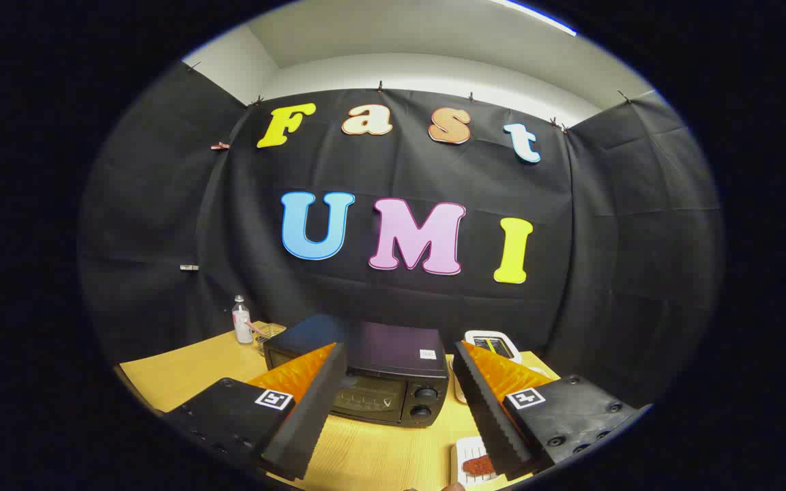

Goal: Open the toaster oven, put the food inside, and close the toaster oven door.

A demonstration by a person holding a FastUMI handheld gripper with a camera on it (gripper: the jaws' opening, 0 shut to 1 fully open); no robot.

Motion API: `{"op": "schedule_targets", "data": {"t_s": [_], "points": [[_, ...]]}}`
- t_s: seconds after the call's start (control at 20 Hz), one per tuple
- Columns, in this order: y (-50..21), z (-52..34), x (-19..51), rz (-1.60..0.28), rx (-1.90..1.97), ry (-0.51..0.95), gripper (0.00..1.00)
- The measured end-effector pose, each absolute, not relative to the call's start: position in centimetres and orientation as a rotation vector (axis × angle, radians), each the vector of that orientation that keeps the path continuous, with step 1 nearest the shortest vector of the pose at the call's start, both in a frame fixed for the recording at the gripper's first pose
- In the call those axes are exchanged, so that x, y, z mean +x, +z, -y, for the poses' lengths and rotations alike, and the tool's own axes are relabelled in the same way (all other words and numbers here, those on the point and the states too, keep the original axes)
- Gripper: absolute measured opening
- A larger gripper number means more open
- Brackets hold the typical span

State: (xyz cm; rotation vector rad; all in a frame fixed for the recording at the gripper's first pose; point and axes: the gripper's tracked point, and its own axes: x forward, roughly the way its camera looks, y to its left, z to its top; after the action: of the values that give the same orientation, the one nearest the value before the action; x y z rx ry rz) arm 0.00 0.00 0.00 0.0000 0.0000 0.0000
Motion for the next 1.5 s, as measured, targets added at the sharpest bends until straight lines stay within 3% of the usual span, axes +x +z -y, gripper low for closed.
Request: {"op": "schedule_targets", "data": {"t_s": [1.05, 1.5], "points": [[-1.2, -0.4, -1.2, -0.066, 0.034, -0.062, 0.97], [-2.5, -5.1, 4.9, -0.104, 0.066, -0.017, 0.97]]}}
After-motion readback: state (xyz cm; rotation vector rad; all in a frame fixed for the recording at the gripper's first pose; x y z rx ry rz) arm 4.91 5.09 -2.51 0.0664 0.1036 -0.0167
